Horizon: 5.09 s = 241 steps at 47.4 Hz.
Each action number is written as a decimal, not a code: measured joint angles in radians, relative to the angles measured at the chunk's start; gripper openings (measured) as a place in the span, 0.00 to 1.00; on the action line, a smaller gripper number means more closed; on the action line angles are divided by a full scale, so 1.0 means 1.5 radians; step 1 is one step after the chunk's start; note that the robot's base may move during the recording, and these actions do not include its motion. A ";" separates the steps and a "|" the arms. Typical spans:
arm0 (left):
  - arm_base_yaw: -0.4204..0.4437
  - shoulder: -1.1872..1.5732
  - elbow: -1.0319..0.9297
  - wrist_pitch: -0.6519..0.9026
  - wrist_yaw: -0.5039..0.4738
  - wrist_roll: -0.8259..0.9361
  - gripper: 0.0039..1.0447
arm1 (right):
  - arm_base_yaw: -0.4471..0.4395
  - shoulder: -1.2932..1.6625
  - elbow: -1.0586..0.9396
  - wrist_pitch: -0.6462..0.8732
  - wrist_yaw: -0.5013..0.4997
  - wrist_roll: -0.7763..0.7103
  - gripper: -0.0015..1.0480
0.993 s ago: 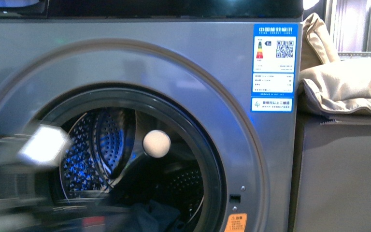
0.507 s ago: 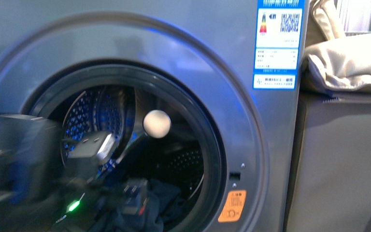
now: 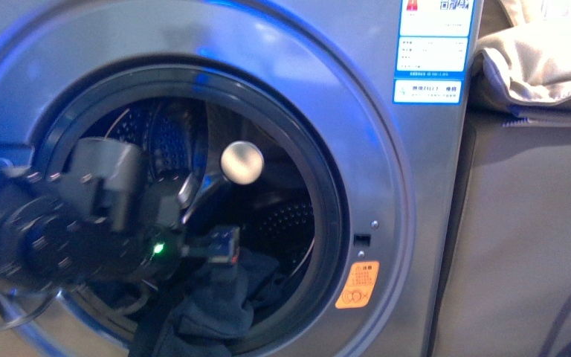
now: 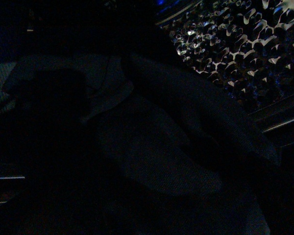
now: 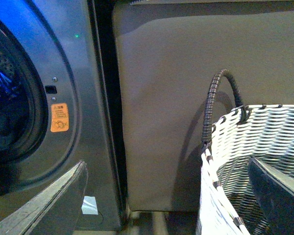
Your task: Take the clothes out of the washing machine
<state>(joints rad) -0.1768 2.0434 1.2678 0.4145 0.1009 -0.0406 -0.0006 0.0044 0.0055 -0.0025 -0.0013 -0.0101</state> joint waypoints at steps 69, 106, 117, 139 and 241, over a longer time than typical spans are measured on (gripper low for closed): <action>-0.033 0.087 0.041 -0.162 -0.052 0.090 0.28 | 0.000 0.000 0.000 0.000 0.000 0.000 0.93; -0.069 -0.351 -0.318 -0.076 0.130 0.167 0.15 | 0.000 0.000 0.000 0.000 0.000 0.000 0.93; -0.072 -0.547 -0.328 -0.117 0.196 0.146 0.15 | 0.000 0.000 0.000 0.000 0.000 0.000 0.93; -0.199 -0.650 -0.149 -0.177 0.171 0.144 0.15 | 0.000 0.000 0.000 0.000 0.000 0.000 0.93; -0.319 -0.377 0.358 -0.312 0.113 0.182 0.15 | 0.147 0.523 0.429 0.348 -0.230 0.202 0.93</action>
<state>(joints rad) -0.6548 1.4780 1.8050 -0.0532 0.2710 0.2329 0.2195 0.7887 0.6495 0.5194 -0.3458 0.2932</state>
